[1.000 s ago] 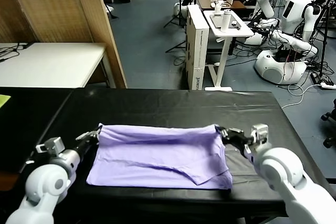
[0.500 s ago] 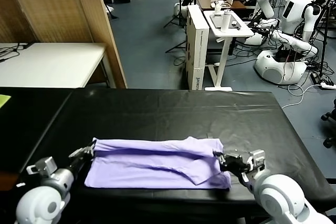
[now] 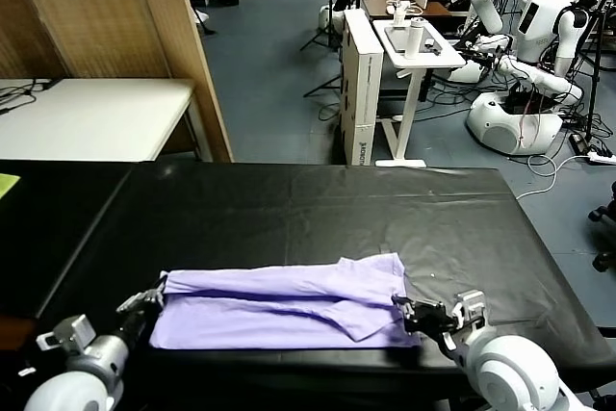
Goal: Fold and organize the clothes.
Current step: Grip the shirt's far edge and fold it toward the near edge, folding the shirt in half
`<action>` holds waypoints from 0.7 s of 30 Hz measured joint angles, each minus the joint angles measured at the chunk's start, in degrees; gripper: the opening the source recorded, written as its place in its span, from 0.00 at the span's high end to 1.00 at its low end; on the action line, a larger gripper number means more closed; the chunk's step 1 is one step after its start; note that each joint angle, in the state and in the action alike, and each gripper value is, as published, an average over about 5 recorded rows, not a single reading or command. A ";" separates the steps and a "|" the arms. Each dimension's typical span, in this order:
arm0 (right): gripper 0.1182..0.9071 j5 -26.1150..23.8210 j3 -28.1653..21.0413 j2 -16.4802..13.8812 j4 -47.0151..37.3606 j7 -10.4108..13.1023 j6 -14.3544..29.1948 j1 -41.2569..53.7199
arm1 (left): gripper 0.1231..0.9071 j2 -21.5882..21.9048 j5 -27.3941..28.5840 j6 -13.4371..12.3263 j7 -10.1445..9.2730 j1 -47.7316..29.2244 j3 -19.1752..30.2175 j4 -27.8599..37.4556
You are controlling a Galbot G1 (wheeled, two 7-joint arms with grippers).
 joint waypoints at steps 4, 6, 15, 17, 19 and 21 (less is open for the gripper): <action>0.97 0.02 0.10 -0.42 0.34 -0.10 0.00 0.02 | 0.97 -1.69 0.65 -0.44 -0.02 1.41 0.31 -0.61; 0.96 0.14 0.31 -0.71 0.67 -0.48 0.00 -0.08 | 0.97 -2.33 0.80 -0.45 -0.14 1.83 0.35 -0.61; 0.39 1.63 3.00 -1.56 3.25 -1.19 0.00 -0.50 | 0.64 -4.11 0.83 -0.34 -1.03 3.57 -1.21 -1.62; 0.22 1.73 3.51 -1.33 3.23 -1.14 0.00 -0.01 | 0.47 -4.67 0.95 -0.45 -1.05 4.09 -1.82 -2.05; 0.09 1.62 3.71 -0.84 2.68 -1.00 0.00 0.81 | 0.32 -5.10 1.03 -0.66 -1.07 4.34 -2.57 -2.30; 0.03 1.34 3.49 -0.10 1.53 -0.87 0.00 2.04 | 0.16 -5.25 0.97 -0.83 -1.08 4.12 -3.25 -2.27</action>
